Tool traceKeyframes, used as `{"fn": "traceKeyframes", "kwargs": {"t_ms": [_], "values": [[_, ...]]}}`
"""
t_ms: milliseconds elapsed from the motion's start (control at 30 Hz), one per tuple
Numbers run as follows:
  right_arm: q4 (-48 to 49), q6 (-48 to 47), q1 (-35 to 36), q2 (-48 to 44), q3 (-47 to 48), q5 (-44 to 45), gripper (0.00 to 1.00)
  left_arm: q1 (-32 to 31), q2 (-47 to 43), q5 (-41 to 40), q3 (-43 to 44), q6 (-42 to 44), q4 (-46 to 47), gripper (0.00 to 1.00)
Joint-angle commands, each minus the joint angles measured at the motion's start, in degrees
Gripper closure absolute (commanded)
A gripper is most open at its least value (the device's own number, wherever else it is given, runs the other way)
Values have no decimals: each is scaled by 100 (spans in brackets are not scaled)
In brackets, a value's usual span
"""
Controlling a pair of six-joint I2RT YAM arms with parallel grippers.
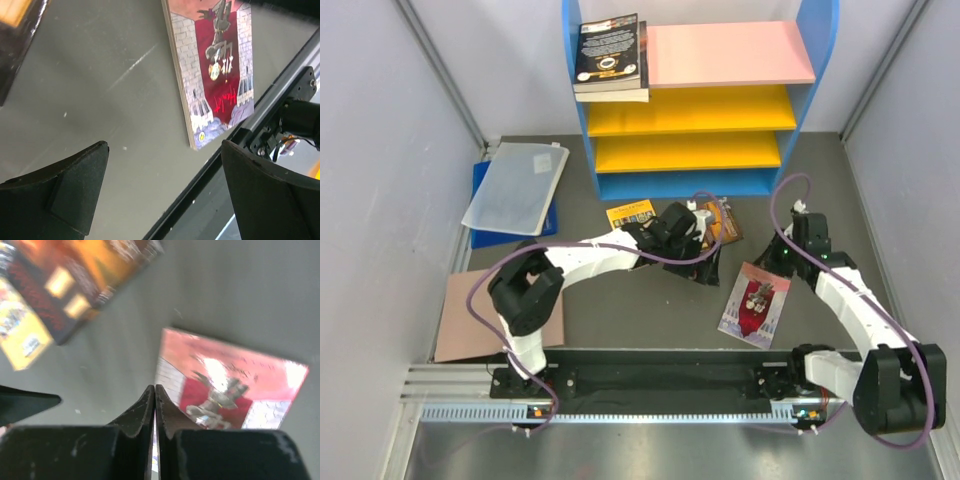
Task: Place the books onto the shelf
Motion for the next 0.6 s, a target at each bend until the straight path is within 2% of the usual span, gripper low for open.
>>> {"fn": "traceKeyframes", "kwargs": {"t_ms": [0,200,333,567], "values": [[-499,677,-42,-87,-451,365,100,-175,325,16,490,-56,322,1],[-921,1038,-261,-525,-627,1278,100,-333,887,68,938,-56,181,1],[-1281,934,-464,-676,-443,1816,100,-430,1073,130,1123,-91,199,1],[-1124,591,-895,209,-293,1720,100,-527,1398,112,1395,-117,85,1]]}}
